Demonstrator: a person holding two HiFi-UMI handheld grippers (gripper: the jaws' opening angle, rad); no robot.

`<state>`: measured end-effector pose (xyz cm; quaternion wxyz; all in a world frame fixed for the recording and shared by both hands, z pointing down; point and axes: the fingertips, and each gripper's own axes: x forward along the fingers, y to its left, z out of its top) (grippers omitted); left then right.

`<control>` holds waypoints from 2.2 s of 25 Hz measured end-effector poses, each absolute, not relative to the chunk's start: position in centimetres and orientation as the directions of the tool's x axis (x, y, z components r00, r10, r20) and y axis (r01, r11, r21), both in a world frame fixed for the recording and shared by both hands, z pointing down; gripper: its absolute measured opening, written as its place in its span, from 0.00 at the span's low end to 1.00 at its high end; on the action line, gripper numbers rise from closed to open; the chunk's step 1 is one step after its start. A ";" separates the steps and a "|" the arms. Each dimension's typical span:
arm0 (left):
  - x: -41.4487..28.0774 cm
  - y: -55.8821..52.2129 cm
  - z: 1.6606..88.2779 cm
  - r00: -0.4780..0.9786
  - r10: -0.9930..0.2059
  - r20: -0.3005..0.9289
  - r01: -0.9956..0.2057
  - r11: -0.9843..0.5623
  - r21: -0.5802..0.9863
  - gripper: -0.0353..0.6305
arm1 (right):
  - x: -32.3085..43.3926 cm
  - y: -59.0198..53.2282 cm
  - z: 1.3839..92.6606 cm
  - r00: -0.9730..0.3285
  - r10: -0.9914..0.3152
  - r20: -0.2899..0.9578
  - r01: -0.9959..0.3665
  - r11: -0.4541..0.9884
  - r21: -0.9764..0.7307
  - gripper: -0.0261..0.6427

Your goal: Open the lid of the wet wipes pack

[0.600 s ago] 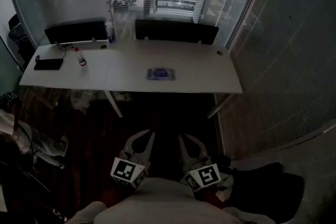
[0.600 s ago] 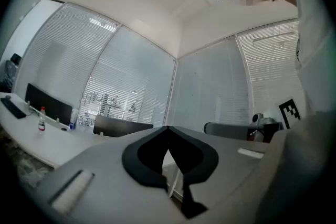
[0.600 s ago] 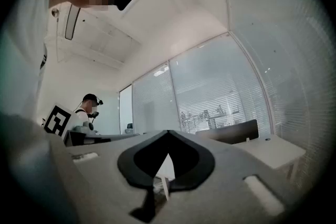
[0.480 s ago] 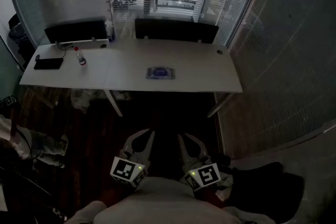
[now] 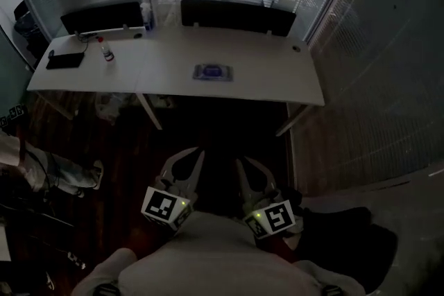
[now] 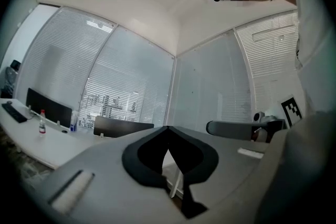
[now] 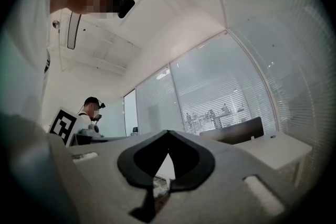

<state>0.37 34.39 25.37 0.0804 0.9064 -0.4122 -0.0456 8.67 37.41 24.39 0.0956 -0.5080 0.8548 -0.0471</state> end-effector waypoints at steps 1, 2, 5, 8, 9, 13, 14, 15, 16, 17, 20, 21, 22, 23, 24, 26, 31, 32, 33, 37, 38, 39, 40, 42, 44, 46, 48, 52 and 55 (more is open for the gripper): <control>0.6 34.2 25.5 0.655 -0.755 -0.022 -0.741 -0.647 0.179 0.06 | 9.0 37.3 24.5 -0.467 -0.877 -0.114 -0.859 0.481 -0.178 0.04; 0.9 34.0 25.6 0.653 -0.757 -0.024 -0.743 -0.646 0.176 0.06 | 9.3 37.1 24.6 -0.467 -0.877 -0.111 -0.859 0.480 -0.180 0.04; 1.1 33.5 25.9 0.648 -0.761 -0.014 -0.748 -0.640 0.176 0.06 | 10.0 36.8 25.0 -0.462 -0.881 -0.102 -0.861 0.473 -0.190 0.04; 1.1 32.0 25.9 0.645 -0.764 -0.009 -0.751 -0.636 0.177 0.06 | 10.2 35.7 25.5 -0.460 -0.883 -0.094 -0.861 0.470 -0.194 0.04; 0.9 30.9 26.0 0.644 -0.765 -0.007 -0.752 -0.635 0.180 0.06 | 10.0 34.8 25.7 -0.461 -0.883 -0.087 -0.862 0.469 -0.194 0.04; 0.4 26.0 26.5 0.644 -0.765 0.012 -0.748 -0.627 0.215 0.06 | 9.1 30.8 26.1 -0.459 -0.887 -0.048 -0.867 0.459 -0.196 0.04; 0.5 24.9 26.8 0.648 -0.761 0.005 -0.744 -0.632 0.219 0.06 | 9.1 29.8 26.3 -0.457 -0.888 -0.044 -0.868 0.457 -0.193 0.04; 0.6 23.7 27.2 0.652 -0.759 -0.005 -0.739 -0.636 0.220 0.06 | 9.1 28.8 26.7 -0.456 -0.889 -0.041 -0.870 0.455 -0.191 0.04; 0.5 22.2 27.4 0.652 -0.758 -0.008 -0.738 -0.637 0.221 0.06 | 9.1 27.5 27.1 -0.455 -0.890 -0.037 -0.871 0.453 -0.190 0.04; 0.4 20.6 27.6 0.651 -0.759 -0.004 -0.740 -0.635 0.224 0.06 | 9.0 26.0 27.4 -0.454 -0.890 -0.029 -0.872 0.451 -0.192 0.04; -0.4 14.9 28.2 0.645 -0.764 0.019 -0.745 -0.623 0.240 0.06 | 8.5 20.2 27.9 -0.454 -0.891 -0.009 -0.874 0.447 -0.191 0.04; -0.8 12.9 28.3 0.642 -0.766 0.025 -0.747 -0.619 0.242 0.06 | 8.3 18.0 27.8 -0.452 -0.892 -0.009 -0.875 0.445 -0.191 0.04; -1.3 10.9 28.6 0.640 -0.768 0.030 -0.750 -0.616 0.243 0.06 | 8.1 15.9 27.7 -0.448 -0.894 -0.012 -0.876 0.442 -0.192 0.04; -1.6 9.0 29.0 0.640 -0.767 0.034 -0.750 -0.616 0.242 0.06 | 7.9 13.8 27.5 -0.444 -0.896 -0.015 -0.878 0.438 -0.192 0.04; -1.9 7.1 29.2 0.643 -0.765 0.036 -0.748 -0.618 0.240 0.06 | 7.8 11.8 27.3 -0.440 -0.898 -0.018 -0.880 0.435 -0.191 0.04; -2.2 3.9 28.8 0.648 -0.760 0.044 -0.746 -0.623 0.237 0.06 | 7.4 8.2 26.7 -0.436 -0.900 -0.021 -0.883 0.432 -0.181 0.04; -1.8 -2.3 27.6 0.670 -0.741 0.031 -0.728 -0.649 0.222 0.06 | 6.8 1.6 25.5 -0.433 -0.901 -0.041 -0.888 0.434 -0.153 0.04; -1.6 -3.3 27.5 0.672 -0.740 0.033 -0.727 -0.650 0.221 0.06 | 6.9 0.6 25.4 -0.432 -0.901 -0.041 -0.889 0.433 -0.152 0.04; -1.5 -4.2 27.3 0.673 -0.739 0.033 -0.726 -0.652 0.219 0.06 | 6.9 -0.3 25.4 -0.431 -0.901 -0.039 -0.889 0.432 -0.152 0.04; -0.7 -7.1 27.4 0.677 -0.734 0.052 -0.725 -0.652 0.222 0.06 | 7.4 -3.3 25.2 -0.433 -0.901 -0.031 -0.890 0.433 -0.143 0.04; -0.4 -7.7 27.5 0.674 -0.736 0.058 -0.727 -0.648 0.226 0.06 | 7.7 -4.0 25.3 -0.433 -0.901 -0.028 -0.890 0.433 -0.143 0.04; -0.2 -8.2 27.5 0.671 -0.739 0.061 -0.730 -0.644 0.229 0.06 | 7.9 -4.6 25.3 -0.434 -0.900 -0.026 -0.890 0.433 -0.143 0.04; 0.1 -8.7 27.6 0.668 -0.741 0.062 -0.732 -0.640 0.233 0.06 | 8.2 -5.1 25.4 -0.436 -0.900 -0.025 -0.889 0.435 -0.142 0.04; 0.5 -9.5 27.9 0.664 -0.745 0.067 -0.736 -0.636 0.230 0.06 | 8.6 -6.0 25.6 -0.442 -0.897 -0.022 -0.887 0.440 -0.138 0.04; 0.7 -10.1 28.8 0.662 -0.745 0.082 -0.741 -0.635 0.221 0.06 | 9.0 -6.7 25.8 -0.448 -0.894 -0.016 -0.884 0.446 -0.138 0.04; 0.7 -10.5 29.8 0.653 -0.751 0.092 -0.750 -0.625 0.217 0.06 | 9.5 -7.2 25.8 -0.455 -0.890 -0.009 -0.882 0.452 -0.134 0.04; 0.7 -11.0 30.4 0.638 -0.763 0.107 -0.764 -0.609 0.212 0.06 | 9.8 -7.7 25.8 -0.467 -0.884 0.003 -0.880 0.464 -0.107 0.04; 0.8 -12.9 32.8 0.618 -0.757 0.212 -0.786 -0.585 0.200 0.06 | 9.6 -9.7 28.5 -0.506 -0.859 0.079 -0.863 0.504 -0.042 0.04; 0.9 -14.4 37.2 0.624 -0.718 0.308 -0.780 -0.599 0.181 0.06 | 8.9 -11.7 31.4 -0.531 -0.830 0.172 -0.845 0.535 -0.025 0.04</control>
